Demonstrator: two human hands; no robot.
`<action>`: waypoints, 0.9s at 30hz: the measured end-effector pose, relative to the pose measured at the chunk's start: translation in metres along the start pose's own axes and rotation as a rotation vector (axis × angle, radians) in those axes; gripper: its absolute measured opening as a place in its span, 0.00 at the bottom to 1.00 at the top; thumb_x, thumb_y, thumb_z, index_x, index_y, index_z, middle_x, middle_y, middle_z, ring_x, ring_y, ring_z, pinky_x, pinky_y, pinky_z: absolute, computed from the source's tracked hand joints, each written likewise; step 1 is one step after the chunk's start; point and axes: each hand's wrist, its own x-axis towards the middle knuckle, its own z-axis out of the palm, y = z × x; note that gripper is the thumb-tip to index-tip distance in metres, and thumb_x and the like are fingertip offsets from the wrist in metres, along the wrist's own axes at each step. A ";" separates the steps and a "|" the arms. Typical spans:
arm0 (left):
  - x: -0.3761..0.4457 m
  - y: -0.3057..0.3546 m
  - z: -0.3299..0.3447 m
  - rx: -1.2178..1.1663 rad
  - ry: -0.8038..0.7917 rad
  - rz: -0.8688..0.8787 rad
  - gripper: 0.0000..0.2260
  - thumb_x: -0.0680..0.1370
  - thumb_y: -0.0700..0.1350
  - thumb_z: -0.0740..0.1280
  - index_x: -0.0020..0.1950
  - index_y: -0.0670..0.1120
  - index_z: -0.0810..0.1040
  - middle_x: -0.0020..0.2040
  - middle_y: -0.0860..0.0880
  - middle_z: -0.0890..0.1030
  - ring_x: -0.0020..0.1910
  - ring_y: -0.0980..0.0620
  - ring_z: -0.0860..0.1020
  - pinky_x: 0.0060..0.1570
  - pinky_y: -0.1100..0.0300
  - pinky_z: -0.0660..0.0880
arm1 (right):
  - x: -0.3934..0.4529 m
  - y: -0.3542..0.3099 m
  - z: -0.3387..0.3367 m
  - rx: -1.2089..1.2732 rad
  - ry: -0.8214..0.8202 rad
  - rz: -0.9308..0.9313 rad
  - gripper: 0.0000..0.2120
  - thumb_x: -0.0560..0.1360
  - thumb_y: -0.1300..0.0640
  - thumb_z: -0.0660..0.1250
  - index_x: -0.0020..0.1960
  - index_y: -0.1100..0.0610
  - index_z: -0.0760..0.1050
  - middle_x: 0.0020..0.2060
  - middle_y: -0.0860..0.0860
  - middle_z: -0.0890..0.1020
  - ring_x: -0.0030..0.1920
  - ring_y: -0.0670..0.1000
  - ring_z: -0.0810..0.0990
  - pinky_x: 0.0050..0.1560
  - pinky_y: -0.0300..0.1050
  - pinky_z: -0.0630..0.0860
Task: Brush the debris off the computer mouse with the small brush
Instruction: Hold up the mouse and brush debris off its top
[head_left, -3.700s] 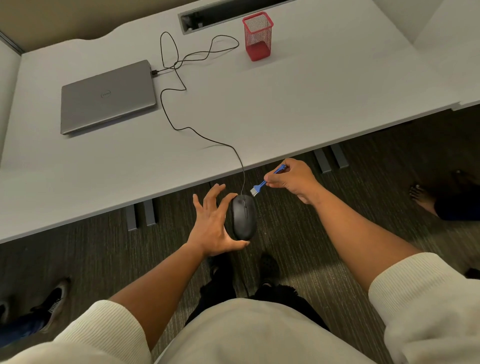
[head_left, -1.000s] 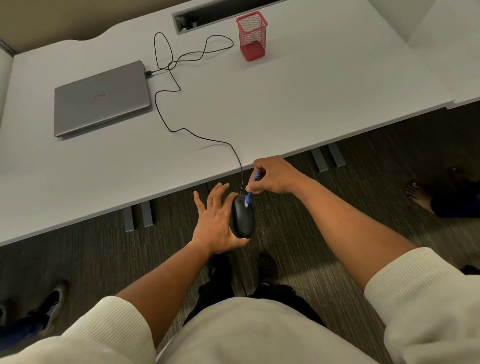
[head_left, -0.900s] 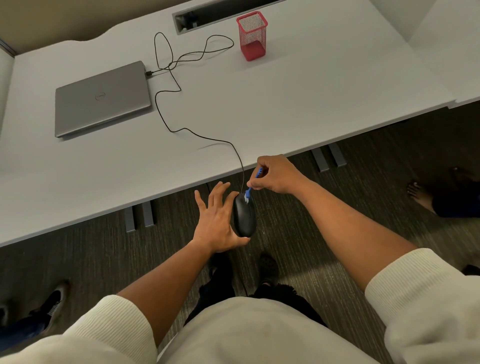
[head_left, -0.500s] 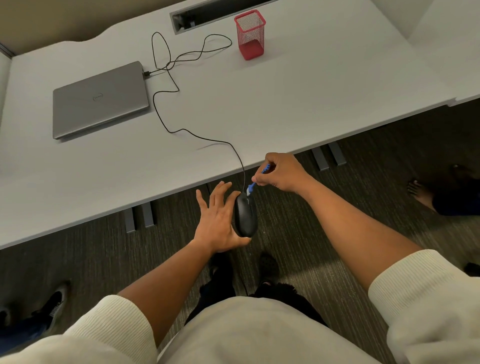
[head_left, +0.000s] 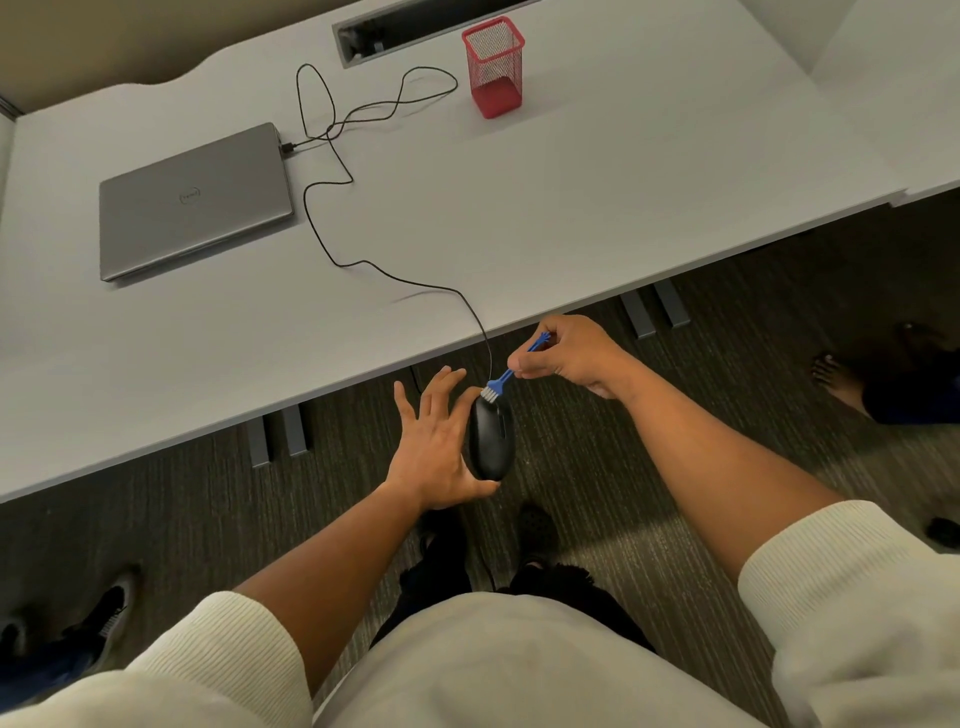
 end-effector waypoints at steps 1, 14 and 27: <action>0.000 0.000 0.000 0.002 0.004 0.004 0.54 0.61 0.76 0.68 0.79 0.50 0.57 0.79 0.46 0.49 0.80 0.44 0.42 0.72 0.28 0.36 | 0.000 0.000 0.001 0.045 -0.042 0.016 0.13 0.67 0.62 0.80 0.47 0.60 0.78 0.45 0.57 0.87 0.46 0.51 0.88 0.53 0.50 0.84; -0.005 -0.006 0.005 -0.008 0.036 0.022 0.53 0.60 0.76 0.67 0.78 0.50 0.58 0.79 0.46 0.52 0.81 0.43 0.45 0.72 0.27 0.38 | -0.002 0.009 0.005 0.260 -0.009 0.076 0.13 0.68 0.66 0.79 0.48 0.62 0.77 0.47 0.60 0.86 0.47 0.52 0.88 0.44 0.40 0.83; -0.007 -0.008 0.007 -0.032 0.031 0.033 0.53 0.61 0.77 0.66 0.79 0.50 0.58 0.79 0.46 0.52 0.81 0.43 0.45 0.72 0.27 0.37 | -0.002 0.017 0.003 0.304 0.057 0.070 0.13 0.68 0.65 0.79 0.45 0.60 0.76 0.47 0.60 0.85 0.48 0.54 0.87 0.52 0.46 0.84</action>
